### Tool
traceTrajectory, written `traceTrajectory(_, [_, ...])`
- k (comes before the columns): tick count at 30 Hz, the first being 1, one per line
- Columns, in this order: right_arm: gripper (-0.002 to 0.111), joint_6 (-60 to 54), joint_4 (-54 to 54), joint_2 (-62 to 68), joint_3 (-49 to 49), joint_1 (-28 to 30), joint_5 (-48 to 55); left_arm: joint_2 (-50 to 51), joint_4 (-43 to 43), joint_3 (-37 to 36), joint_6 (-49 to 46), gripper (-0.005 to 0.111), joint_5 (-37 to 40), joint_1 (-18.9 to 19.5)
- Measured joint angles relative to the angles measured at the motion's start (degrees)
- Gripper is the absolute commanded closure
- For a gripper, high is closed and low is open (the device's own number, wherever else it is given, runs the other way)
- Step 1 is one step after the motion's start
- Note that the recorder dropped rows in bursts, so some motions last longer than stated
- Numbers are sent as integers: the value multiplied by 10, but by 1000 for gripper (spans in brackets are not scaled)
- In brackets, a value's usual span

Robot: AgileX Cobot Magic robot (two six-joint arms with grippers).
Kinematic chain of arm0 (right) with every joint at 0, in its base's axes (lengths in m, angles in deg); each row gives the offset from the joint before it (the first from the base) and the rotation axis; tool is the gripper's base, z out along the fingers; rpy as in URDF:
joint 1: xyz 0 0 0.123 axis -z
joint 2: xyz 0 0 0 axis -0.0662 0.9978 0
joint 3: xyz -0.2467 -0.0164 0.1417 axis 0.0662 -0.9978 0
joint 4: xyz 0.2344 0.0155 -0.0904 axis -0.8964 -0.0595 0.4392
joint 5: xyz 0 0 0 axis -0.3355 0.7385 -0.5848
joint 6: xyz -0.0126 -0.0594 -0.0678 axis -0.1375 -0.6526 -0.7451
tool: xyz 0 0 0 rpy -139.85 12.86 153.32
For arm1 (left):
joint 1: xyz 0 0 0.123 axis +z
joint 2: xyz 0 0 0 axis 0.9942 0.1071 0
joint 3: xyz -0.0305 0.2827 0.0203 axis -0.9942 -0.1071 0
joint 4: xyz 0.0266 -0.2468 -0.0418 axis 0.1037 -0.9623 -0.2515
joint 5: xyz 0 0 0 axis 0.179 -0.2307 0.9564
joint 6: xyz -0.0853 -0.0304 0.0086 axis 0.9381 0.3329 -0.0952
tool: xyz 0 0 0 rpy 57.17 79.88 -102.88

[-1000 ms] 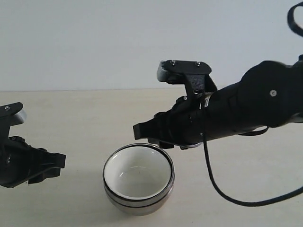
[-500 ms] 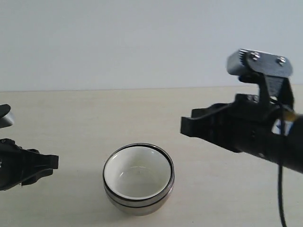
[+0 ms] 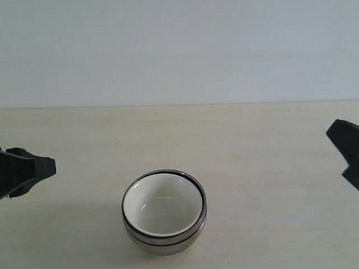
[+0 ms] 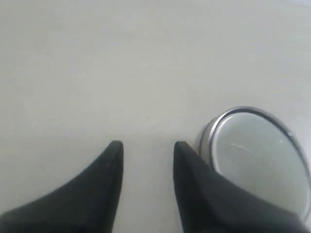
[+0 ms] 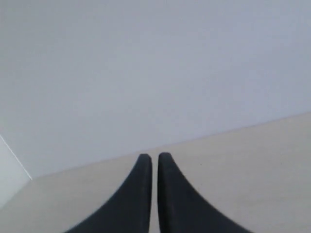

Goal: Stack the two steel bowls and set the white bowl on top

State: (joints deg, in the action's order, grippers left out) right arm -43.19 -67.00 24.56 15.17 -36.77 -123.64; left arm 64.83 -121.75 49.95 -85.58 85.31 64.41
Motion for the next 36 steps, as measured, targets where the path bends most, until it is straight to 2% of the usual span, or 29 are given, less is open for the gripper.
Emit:
traceTrajectory(6, [108, -3, -20, -38, -19, 0, -26, -146, -25, -61, 0, 74, -68, -74])
traceTrajectory(10, [108, -5, -26, -41, -20, 0, -17, -248, -28, -103, 1, 74, -85, -98])
traceTrajectory(19, [108, -5, -26, -41, -22, 0, -13, -375, -30, -172, 31, 74, -89, -102])
traceTrajectory(28, [108, -5, -26, -41, -22, 0, -13, -382, -32, -181, 60, 74, 38, -102])
traceTrajectory(36, [108, -5, -27, -41, -22, 0, -13, -382, -32, -182, 60, 74, 51, -102])
